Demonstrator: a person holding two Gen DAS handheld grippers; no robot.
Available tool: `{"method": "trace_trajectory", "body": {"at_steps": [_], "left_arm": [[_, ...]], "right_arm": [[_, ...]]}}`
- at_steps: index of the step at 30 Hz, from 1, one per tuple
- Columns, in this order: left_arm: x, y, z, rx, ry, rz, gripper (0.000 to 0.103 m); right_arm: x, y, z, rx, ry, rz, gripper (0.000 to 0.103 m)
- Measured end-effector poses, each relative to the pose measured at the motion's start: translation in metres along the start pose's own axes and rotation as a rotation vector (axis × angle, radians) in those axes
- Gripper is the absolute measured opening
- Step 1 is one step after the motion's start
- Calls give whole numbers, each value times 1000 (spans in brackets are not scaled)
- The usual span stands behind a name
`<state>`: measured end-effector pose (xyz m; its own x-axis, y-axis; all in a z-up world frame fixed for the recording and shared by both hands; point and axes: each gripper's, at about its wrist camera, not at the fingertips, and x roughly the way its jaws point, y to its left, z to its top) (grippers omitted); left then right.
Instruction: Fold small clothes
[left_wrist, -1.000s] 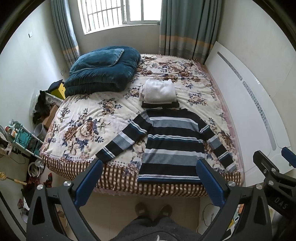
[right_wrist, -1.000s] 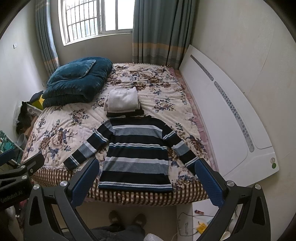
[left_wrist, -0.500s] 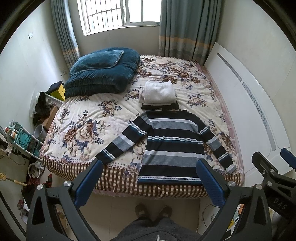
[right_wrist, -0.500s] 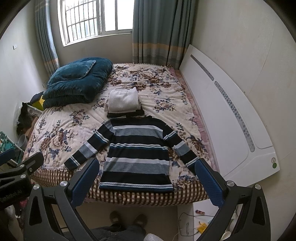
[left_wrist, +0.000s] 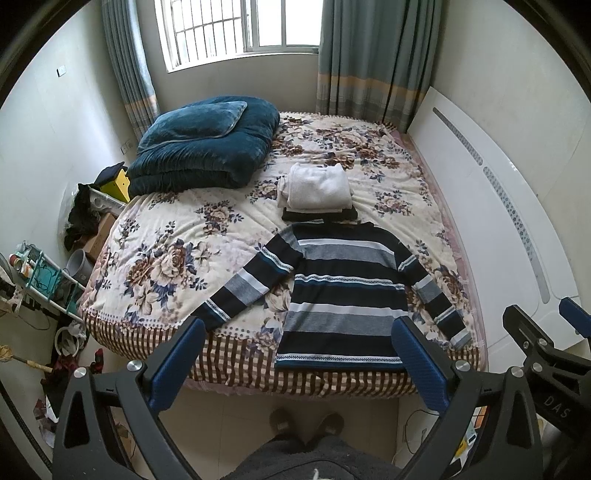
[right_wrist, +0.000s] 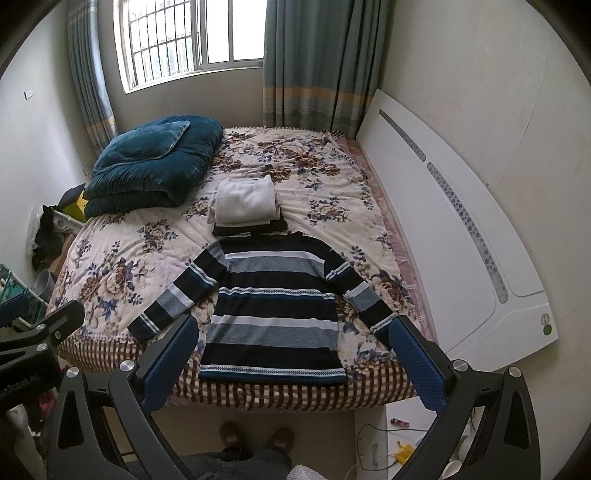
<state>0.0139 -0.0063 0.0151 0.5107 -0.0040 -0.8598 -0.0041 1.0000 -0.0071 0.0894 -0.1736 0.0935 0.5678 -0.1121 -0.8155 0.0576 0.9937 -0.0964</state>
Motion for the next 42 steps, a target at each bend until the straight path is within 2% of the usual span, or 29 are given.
{"method": "trace_trajectory", "body": {"at_steps": [5, 9, 12, 13, 16, 20, 25, 27, 29, 31, 34, 36, 39, 42], "left_arm": [[0, 0, -1, 1, -13, 9, 103], [19, -17, 40, 11, -85, 66, 103], [43, -26, 65, 19, -101, 94, 103], [67, -30, 78, 24, -98, 119, 103], [114, -41, 100, 22, -62, 124, 103], [198, -62, 129, 20, 41, 146, 103], [305, -101, 145, 34, 153, 229, 103], [348, -118, 144, 41, 198, 263, 103], [388, -129, 137, 29, 248, 269, 103], [429, -131, 118, 9, 313, 279, 103], [483, -132, 88, -18, 394, 297, 103], [515, -135, 79, -39, 434, 301, 103], [558, -139, 60, -57, 463, 301, 103], [596, -141, 45, -46, 480, 303, 103]], "right_arm": [[1, -1, -2, 7, 1, -2, 103], [23, 1, 18, 81, 34, -25, 103], [59, -19, 19, 171, 77, -68, 103], [76, -29, 16, 209, 98, -83, 103], [126, -71, -1, 338, 159, -142, 103], [203, -134, -28, 508, 258, -205, 103], [325, -241, -93, 752, 394, -231, 103], [375, -284, -123, 864, 442, -206, 98], [424, -320, -152, 966, 484, -193, 96], [471, -351, -189, 1081, 529, -206, 94], [537, -382, -248, 1312, 572, -204, 93], [572, -396, -285, 1450, 570, -180, 93], [607, -412, -323, 1553, 533, -208, 93], [627, -425, -349, 1607, 459, -239, 83]]}}
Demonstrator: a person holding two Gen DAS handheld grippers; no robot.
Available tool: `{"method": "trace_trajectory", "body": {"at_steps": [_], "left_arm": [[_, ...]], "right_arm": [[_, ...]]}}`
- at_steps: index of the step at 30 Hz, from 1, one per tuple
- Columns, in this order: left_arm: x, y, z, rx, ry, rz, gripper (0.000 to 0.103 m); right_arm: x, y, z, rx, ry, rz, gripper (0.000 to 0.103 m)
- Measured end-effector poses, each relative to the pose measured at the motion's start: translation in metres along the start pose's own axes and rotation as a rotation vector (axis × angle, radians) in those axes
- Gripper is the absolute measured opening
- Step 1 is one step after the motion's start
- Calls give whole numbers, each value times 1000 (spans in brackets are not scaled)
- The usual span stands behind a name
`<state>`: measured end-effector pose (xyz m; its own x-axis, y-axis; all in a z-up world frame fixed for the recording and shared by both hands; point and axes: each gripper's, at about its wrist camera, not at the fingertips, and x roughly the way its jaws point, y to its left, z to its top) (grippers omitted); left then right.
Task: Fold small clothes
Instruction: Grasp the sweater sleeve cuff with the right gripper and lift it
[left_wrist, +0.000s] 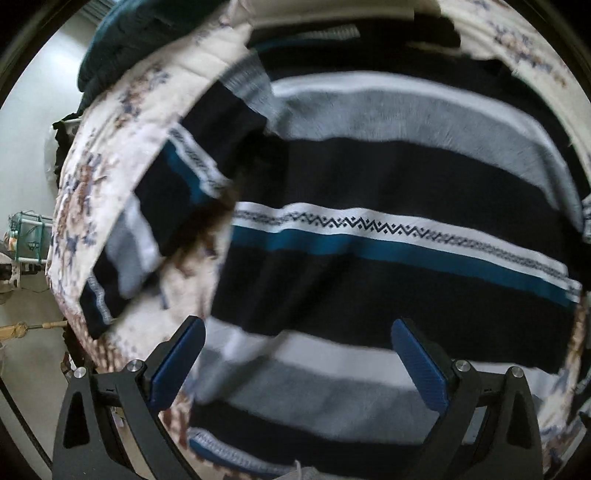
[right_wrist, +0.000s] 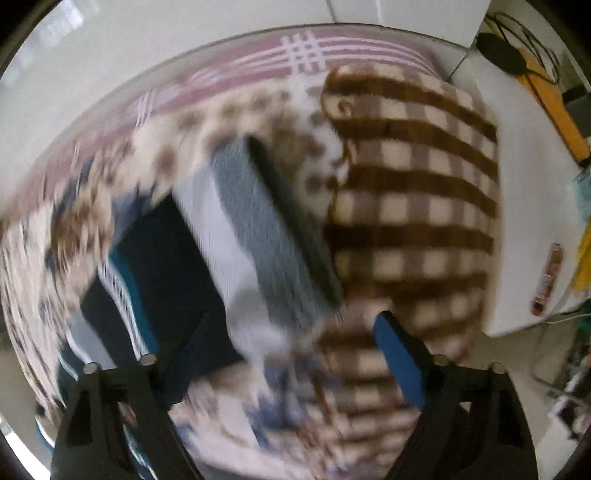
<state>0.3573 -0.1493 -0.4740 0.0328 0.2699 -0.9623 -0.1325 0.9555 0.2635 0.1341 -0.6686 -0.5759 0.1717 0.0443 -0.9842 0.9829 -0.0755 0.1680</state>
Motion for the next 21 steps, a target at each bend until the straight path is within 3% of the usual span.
{"method": "trace_trajectory", "body": {"at_steps": [3, 6, 7, 10, 15, 18, 21], "left_arm": [[29, -7, 4, 7, 20, -5, 103], [43, -9, 6, 23, 28, -9, 103], [46, -8, 7, 24, 23, -14, 103], [48, 3, 10, 16, 8, -25, 103], [41, 27, 23, -16, -38, -37, 103], [35, 50, 33, -46, -83, -35, 103], [37, 83, 47, -84, -126, -21, 103]], "right_arm": [[11, -5, 11, 19, -91, 44, 62], [16, 3, 13, -51, -158, 0, 20], [19, 7, 12, -79, -163, -14, 15], [13, 24, 5, -166, -222, -49, 12], [-30, 93, -20, -369, -323, 2, 12], [-66, 171, -75, -596, -360, 72, 12], [-73, 255, -169, -894, -343, 130, 12]]}}
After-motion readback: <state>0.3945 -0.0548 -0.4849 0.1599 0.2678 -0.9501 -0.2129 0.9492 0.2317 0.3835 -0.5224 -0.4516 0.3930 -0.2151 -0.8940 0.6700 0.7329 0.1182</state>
